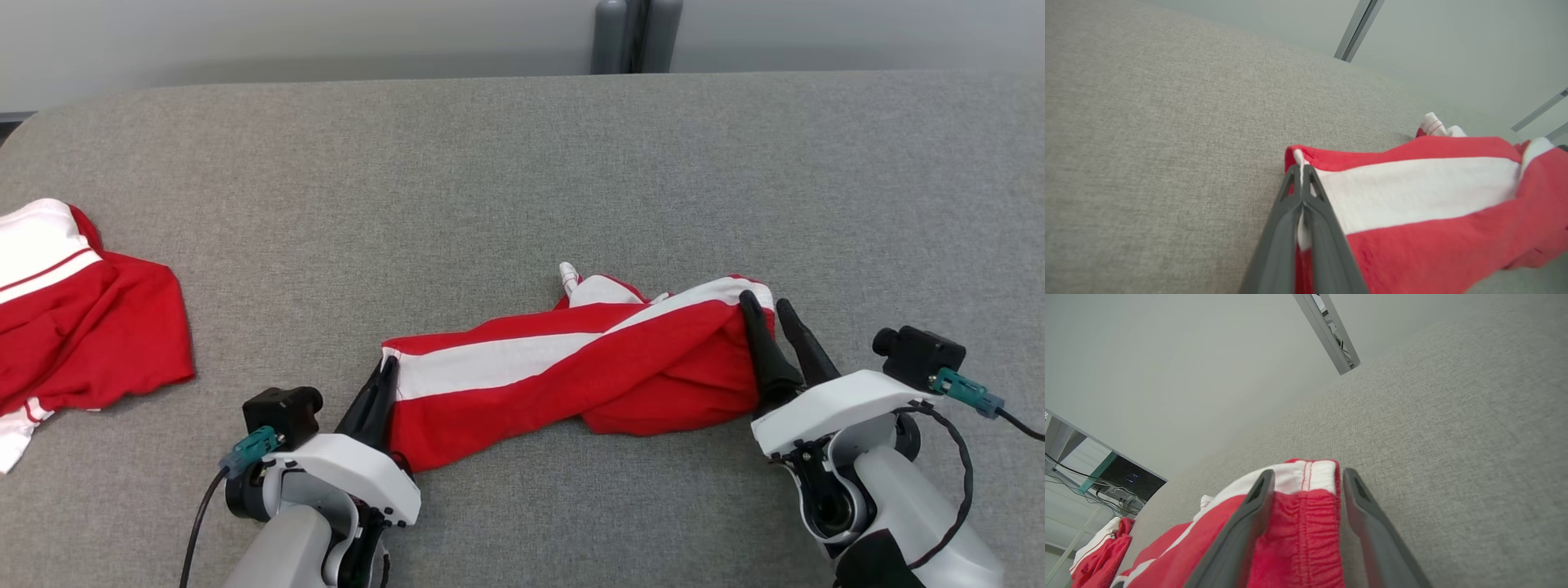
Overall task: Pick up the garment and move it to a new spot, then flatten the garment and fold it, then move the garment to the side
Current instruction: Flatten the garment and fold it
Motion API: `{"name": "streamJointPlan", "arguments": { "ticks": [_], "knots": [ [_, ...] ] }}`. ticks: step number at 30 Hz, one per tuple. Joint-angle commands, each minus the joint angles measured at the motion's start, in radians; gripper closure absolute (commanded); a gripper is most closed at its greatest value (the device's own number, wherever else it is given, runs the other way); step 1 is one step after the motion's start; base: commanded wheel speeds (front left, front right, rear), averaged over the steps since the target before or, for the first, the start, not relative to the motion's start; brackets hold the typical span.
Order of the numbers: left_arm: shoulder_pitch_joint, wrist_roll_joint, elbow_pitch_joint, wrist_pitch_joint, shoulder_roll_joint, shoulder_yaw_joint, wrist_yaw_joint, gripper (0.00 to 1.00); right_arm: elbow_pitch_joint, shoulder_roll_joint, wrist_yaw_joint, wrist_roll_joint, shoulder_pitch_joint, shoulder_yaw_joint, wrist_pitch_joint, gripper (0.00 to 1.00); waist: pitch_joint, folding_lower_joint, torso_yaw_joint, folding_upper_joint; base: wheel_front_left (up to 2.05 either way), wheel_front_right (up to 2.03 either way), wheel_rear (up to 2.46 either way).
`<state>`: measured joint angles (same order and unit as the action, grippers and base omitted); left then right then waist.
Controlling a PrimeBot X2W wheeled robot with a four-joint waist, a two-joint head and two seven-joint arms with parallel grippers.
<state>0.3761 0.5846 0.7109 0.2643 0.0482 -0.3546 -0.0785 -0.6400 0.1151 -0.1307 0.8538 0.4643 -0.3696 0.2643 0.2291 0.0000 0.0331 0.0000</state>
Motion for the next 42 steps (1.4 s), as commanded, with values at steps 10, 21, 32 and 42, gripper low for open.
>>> {"name": "streamJointPlan", "arguments": {
  "ticks": [10,21,32,42],
  "knots": [
    [0.006,-0.009,-0.004,0.000,0.004,-0.001,0.001,1.00,-0.031,0.020,0.000,0.118,0.039,-0.055,0.000,0.24,0.011,0.0000,0.007,0.0000,0.00,0.00,0.00],
    [-0.006,-0.021,0.001,0.000,0.005,0.013,0.000,1.00,-0.004,0.048,0.000,0.164,0.039,-0.080,0.000,0.95,0.003,0.0000,0.010,0.0000,0.00,0.00,0.00],
    [0.015,-0.086,-0.057,0.000,0.012,0.092,-0.009,1.00,0.089,0.062,0.000,0.115,0.027,-0.061,0.000,1.00,-0.088,0.0000,-0.021,0.0000,0.00,0.00,0.00],
    [0.181,-0.155,-0.134,-0.003,0.127,0.139,-0.034,1.00,0.213,0.111,0.000,0.083,0.109,-0.079,0.000,1.00,-0.210,0.0000,-0.057,0.0000,0.00,0.00,0.00]
  ]
}}
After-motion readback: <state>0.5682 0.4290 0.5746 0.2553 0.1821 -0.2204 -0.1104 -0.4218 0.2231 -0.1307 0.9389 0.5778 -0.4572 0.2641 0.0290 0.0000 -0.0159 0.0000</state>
